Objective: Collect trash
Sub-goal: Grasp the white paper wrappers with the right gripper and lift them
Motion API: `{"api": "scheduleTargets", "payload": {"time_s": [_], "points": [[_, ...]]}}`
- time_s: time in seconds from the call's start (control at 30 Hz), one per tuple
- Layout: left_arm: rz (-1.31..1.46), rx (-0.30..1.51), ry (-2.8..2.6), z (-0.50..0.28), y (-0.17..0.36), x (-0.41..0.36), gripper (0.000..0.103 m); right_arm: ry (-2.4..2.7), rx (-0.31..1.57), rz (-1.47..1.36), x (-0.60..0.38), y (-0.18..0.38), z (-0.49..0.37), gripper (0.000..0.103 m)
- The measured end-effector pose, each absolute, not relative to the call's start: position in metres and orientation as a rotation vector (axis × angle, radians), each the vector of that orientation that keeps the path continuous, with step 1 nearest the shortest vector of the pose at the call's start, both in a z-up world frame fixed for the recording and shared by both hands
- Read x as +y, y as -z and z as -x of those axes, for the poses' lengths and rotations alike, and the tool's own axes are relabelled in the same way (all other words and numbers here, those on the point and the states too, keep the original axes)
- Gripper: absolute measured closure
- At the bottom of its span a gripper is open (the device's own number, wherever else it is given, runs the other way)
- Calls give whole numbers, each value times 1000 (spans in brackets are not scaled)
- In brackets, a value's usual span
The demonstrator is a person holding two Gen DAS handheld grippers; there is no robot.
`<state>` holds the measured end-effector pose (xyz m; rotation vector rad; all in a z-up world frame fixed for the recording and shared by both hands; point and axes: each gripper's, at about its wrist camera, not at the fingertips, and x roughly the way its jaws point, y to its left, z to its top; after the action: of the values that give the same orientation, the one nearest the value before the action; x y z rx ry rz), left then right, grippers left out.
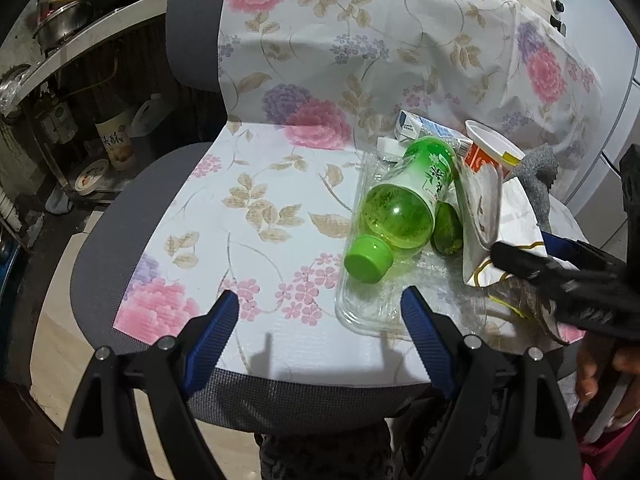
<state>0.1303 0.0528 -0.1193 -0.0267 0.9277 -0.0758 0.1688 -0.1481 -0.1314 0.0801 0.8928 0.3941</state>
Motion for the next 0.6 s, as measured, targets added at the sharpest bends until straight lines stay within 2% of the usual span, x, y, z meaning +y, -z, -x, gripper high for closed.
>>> {"api": "scheduleTargets", "payload": {"time_s": [0.23,0.37,0.47,0.53,0.57,0.6], "points": [[40,938,63,-130,124,60,22,-244,881,162,-104,161,-169,12],[44,945,56,-132,127,62,22,-137,804,221,-97,159,-174,12],[38,944,61,-132,127,59,22,-109,776,248,-100,157,-180,19],[34,939,66,-132,126,58,22,-114,751,233,-107,152,-177,58],[32,937,67,-132,126,57,22,-125,752,205,-113,149,-177,66],[31,934,70,-133,125,56,22,-142,756,179,-118,146,-176,82]]}}
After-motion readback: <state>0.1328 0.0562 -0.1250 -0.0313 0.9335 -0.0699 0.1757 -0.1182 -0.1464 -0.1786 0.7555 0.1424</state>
